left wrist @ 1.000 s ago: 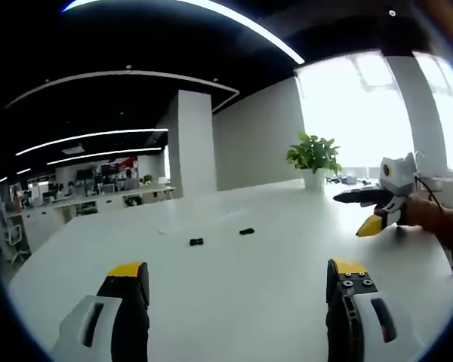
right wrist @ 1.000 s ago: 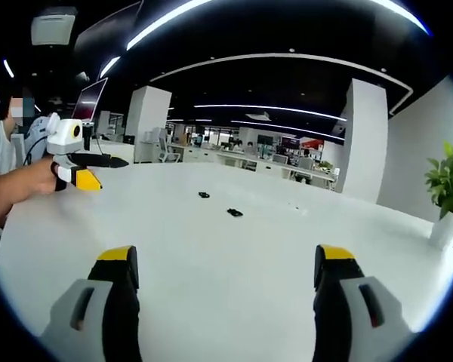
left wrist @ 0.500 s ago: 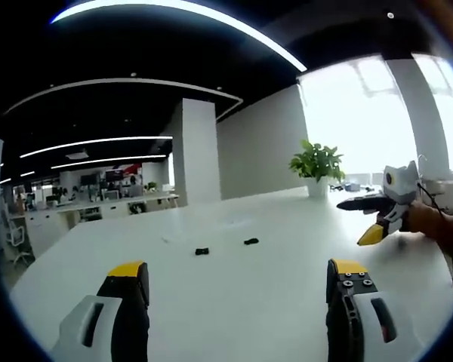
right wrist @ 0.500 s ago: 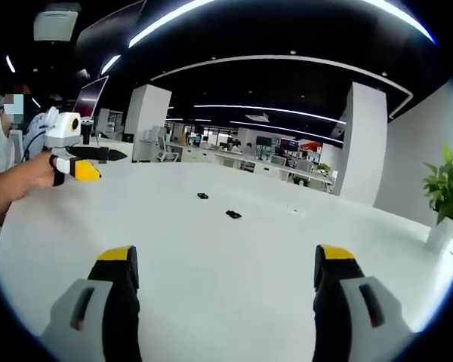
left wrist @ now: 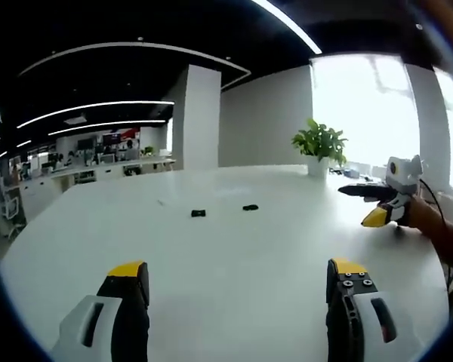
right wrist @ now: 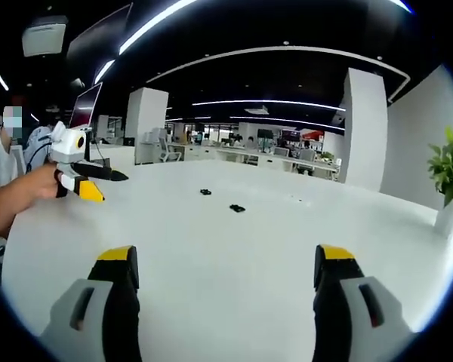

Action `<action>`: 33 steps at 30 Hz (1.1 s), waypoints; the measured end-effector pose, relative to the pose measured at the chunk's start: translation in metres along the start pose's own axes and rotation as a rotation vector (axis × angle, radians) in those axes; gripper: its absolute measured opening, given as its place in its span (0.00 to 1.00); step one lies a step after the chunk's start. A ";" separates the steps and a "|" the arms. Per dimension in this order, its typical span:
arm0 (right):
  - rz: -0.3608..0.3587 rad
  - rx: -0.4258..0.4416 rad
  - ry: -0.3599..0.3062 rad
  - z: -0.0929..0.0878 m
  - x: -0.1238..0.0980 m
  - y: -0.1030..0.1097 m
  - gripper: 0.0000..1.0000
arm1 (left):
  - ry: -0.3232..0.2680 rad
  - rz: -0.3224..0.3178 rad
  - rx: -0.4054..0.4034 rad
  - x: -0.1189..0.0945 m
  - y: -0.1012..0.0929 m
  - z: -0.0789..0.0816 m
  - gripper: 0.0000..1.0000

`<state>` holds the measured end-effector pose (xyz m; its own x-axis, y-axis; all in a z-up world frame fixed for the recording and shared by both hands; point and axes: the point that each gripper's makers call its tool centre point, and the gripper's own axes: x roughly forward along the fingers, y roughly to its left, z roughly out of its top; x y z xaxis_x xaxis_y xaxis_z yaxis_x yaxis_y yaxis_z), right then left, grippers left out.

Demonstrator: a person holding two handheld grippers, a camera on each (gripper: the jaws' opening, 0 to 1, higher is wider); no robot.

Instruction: Snap the two parts of the plastic buckle together until the buckle closes and remains connected.

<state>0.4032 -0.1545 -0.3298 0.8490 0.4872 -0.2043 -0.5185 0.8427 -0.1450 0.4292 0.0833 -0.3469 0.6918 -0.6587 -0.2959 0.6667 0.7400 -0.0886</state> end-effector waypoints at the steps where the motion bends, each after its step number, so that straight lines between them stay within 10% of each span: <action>1: 0.001 0.000 0.004 -0.001 0.002 -0.001 0.98 | 0.003 0.001 0.001 0.004 0.005 0.003 0.99; 15: 0.019 -0.008 0.038 -0.006 0.012 0.005 0.96 | -0.022 -0.041 0.030 0.015 0.003 0.013 0.99; 33: 0.046 -0.024 0.077 -0.007 0.042 -0.011 0.93 | 0.032 0.021 0.057 0.041 0.047 0.020 0.88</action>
<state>0.4439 -0.1451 -0.3439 0.8146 0.5054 -0.2848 -0.5597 0.8137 -0.1570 0.4941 0.0883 -0.3446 0.6974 -0.6376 -0.3273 0.6674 0.7442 -0.0277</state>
